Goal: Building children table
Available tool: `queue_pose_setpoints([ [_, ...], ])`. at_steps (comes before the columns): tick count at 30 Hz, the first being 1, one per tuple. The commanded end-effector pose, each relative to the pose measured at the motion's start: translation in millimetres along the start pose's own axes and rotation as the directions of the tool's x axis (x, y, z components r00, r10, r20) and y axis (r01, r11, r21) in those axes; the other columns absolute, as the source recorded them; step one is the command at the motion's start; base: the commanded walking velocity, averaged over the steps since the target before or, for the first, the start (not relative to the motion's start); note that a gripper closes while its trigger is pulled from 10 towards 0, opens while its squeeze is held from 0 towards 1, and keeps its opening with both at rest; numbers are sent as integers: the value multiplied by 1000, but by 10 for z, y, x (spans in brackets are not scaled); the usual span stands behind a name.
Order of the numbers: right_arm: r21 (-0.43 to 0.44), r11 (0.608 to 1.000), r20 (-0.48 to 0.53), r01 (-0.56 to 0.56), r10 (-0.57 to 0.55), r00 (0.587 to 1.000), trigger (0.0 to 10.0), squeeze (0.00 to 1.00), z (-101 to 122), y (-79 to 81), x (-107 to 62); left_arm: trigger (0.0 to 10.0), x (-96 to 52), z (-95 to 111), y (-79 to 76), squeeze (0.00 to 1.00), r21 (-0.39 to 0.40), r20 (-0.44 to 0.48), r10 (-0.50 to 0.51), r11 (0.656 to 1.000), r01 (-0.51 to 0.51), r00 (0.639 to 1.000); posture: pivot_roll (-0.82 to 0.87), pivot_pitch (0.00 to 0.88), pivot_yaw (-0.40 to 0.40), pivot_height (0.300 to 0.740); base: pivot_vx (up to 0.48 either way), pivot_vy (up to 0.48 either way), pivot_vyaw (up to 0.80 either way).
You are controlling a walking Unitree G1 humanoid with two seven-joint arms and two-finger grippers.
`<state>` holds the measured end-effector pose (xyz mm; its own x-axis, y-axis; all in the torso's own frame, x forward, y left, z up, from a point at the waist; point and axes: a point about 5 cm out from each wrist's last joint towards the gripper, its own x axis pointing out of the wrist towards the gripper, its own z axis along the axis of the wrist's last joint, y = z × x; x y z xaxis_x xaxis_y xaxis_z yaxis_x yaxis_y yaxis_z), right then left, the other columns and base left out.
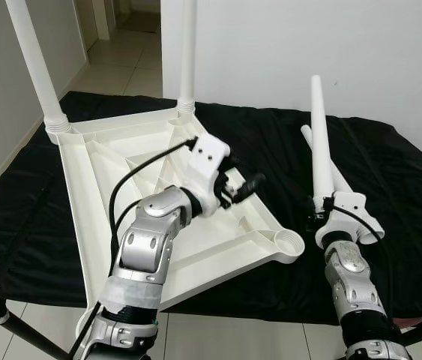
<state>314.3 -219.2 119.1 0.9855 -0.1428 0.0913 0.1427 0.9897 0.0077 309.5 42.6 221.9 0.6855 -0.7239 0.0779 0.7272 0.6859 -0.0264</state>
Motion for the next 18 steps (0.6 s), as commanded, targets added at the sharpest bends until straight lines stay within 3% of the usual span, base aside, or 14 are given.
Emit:
queue_pose_setpoints([
  [1,39,999,89,-14,10,996,10000,0,130,1,-11,10000,23,35,-33,1000,-38,10,-15,999,16,1000,-80,0,-52,740,0,0,0],
  [6,75,990,197,-116,100,975,10000,0,243,147,-86,10000,55,66,-5,1000,-117,14,-51,992,52,999,-103,0,-24,740,0,0,0],
  [7,73,986,218,-150,131,967,10000,0,261,201,-110,10000,77,80,-12,804,-136,11,-76,988,77,997,-104,0,-18,740,0,0,0],
  [8,73,986,218,-150,131,967,10000,0,261,201,-110,10000,77,80,-12,804,-136,11,-76,988,77,997,-104,0,-18,740,0,0,0],
  [9,61,983,234,-173,154,960,10000,0,276,245,-125,10000,100,87,-29,0,-157,1,-110,982,108,994,-104,0,-15,740,0,0,0],
  [14,31,975,255,-219,204,945,10000,0,297,334,-129,10000,149,97,-62,0,-196,-29,-169,967,160,985,-101,0,-9,740,0,0,0],
  [16,22,956,287,-292,274,918,10000,0,335,462,-145,10000,183,140,-112,0,-291,-47,-228,934,205,973,-89,0,-11,740,0,0,0],
  [18,23,952,294,-306,286,912,10000,0,343,485,-151,10000,187,152,-123,0,-309,-49,-238,927,212,970,-89,0,-11,740,0,0,0],
])
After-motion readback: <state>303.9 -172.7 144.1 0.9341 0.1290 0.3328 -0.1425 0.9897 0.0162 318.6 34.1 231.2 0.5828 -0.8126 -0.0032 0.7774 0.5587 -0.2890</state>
